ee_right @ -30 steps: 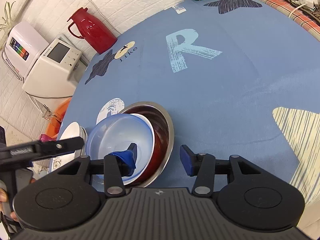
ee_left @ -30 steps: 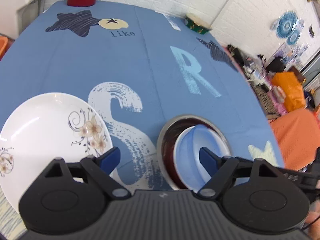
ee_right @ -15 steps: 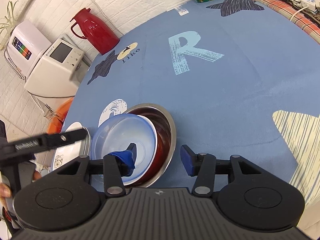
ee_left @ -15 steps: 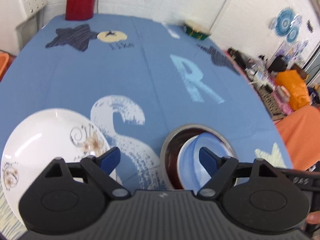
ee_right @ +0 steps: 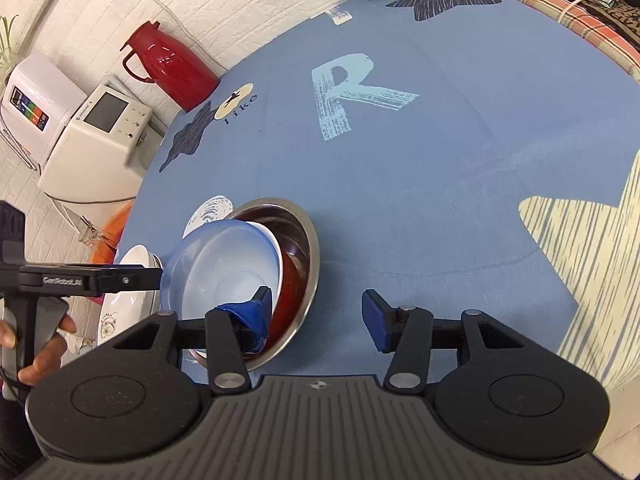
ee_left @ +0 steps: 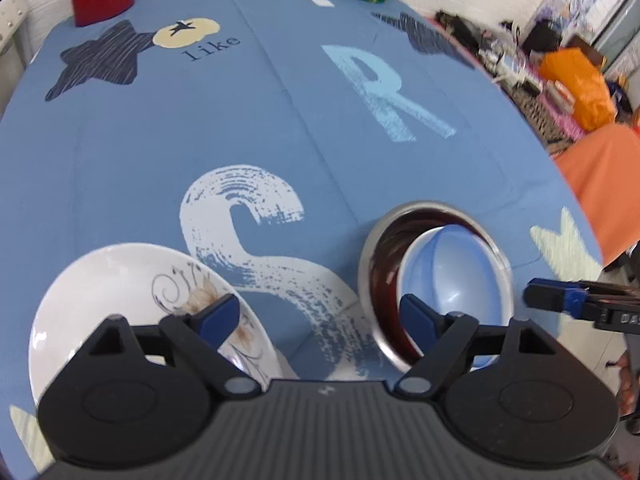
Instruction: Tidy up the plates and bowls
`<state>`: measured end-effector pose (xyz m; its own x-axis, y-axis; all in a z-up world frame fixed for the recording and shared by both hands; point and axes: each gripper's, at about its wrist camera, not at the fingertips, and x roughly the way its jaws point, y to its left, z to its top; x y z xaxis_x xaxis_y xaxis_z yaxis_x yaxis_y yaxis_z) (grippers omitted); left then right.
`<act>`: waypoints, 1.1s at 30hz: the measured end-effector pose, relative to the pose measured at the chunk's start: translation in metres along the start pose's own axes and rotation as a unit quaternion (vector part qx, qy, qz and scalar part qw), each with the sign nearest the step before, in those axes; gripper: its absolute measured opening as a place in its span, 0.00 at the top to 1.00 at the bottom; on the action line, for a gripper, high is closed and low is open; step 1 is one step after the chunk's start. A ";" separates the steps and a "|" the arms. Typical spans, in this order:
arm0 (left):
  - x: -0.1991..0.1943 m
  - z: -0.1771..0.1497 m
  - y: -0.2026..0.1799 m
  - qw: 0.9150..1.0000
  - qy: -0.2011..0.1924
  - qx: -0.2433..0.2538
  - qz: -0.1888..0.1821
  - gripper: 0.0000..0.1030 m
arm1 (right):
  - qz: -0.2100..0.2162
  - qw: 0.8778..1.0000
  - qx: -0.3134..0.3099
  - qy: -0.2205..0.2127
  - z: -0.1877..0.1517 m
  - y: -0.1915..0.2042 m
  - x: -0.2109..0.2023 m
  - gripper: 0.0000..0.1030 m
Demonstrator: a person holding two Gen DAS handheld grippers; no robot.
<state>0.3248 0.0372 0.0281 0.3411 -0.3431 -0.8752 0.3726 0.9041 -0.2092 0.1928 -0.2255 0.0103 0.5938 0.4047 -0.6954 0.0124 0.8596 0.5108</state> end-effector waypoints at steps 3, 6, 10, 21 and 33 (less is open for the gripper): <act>0.010 0.003 0.001 1.000 0.012 0.013 0.025 0.18 | -0.006 1.000 0.005 0.001 0.000 -0.005 0.002 0.66; 0.013 0.007 0.003 0.999 0.012 0.017 0.035 0.16 | -0.012 1.000 0.004 0.003 0.002 -0.007 0.007 0.66; -0.006 0.007 -0.003 0.998 -0.025 0.034 0.038 0.16 | -0.002 1.000 0.014 0.009 0.008 -0.010 0.014 0.66; 0.031 0.011 -0.031 0.986 0.026 0.153 0.061 0.16 | -0.013 1.000 0.007 0.024 0.007 -0.008 0.020 0.65; 0.042 0.012 -0.012 0.993 0.010 0.117 0.014 0.16 | -0.036 0.998 -0.007 0.044 0.015 -0.006 0.036 0.59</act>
<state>0.3449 0.0085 -0.0009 0.3374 -0.3118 -0.8882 0.5539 0.8287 -0.0805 0.2262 -0.2207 -0.0095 0.5182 0.3674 -0.7723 0.0400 0.8916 0.4510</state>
